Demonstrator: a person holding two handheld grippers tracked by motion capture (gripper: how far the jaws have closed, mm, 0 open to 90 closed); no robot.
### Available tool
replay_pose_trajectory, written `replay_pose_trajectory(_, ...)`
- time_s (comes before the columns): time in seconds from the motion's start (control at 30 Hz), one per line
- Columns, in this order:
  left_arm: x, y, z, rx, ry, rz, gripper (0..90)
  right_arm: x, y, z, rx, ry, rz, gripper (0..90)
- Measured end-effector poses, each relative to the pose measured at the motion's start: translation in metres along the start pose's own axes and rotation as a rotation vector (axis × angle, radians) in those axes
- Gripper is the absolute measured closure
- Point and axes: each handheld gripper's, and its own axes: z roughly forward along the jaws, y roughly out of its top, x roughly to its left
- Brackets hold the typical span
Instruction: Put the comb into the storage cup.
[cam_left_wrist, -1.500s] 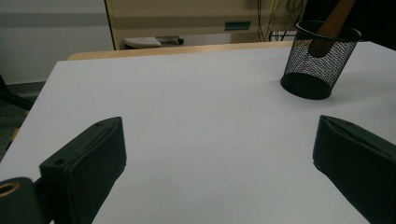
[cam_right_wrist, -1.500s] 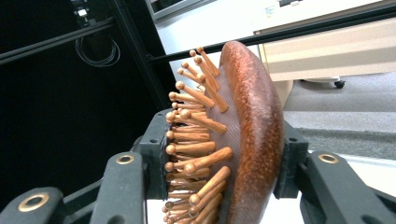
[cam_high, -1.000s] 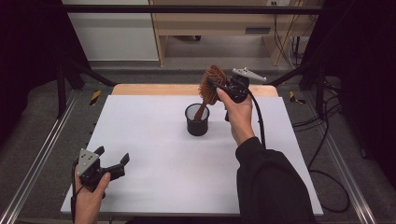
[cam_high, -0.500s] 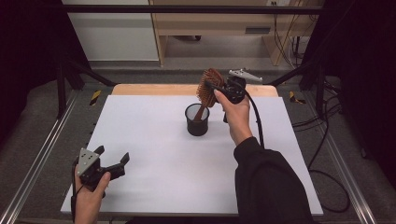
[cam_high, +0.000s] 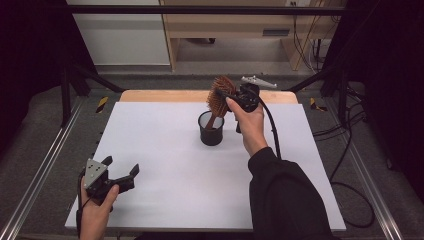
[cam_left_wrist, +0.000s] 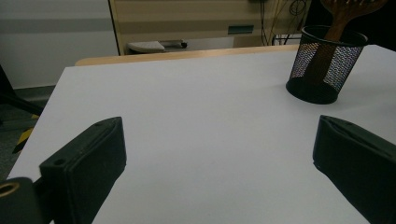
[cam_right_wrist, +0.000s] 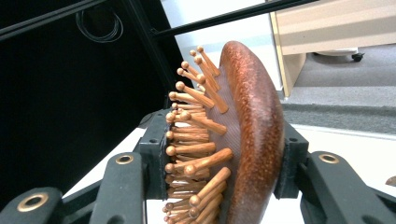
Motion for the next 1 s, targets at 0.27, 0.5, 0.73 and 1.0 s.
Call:
replay_pose_trajectory(0.27, 0.0008, -0.0001, -0.0003, 0.000, -0.001, -0.001, 3.1, 0.0004, -0.0023, 0.0019, 0.009, 0.017, 0.012, 50.4)
replay_pose_trajectory(0.5, 0.0003, 0.0000, -0.0003, 0.001, -0.001, 0.003, 3.1, 0.0002, -0.0032, 0.0030, 0.010, 0.020, 0.015, 50.4)
replay_pose_trajectory(0.73, 0.0006, -0.0003, 0.0001, 0.005, -0.006, 0.005, 3.1, -0.0016, -0.0044, 0.0037, 0.011, 0.016, 0.015, 50.3)
replay_pose_trajectory(1.0, 0.0000, -0.0006, 0.0007, 0.006, -0.009, 0.002, 3.1, -0.0049, -0.0084, 0.0045, 0.014, 0.011, 0.032, 50.2)
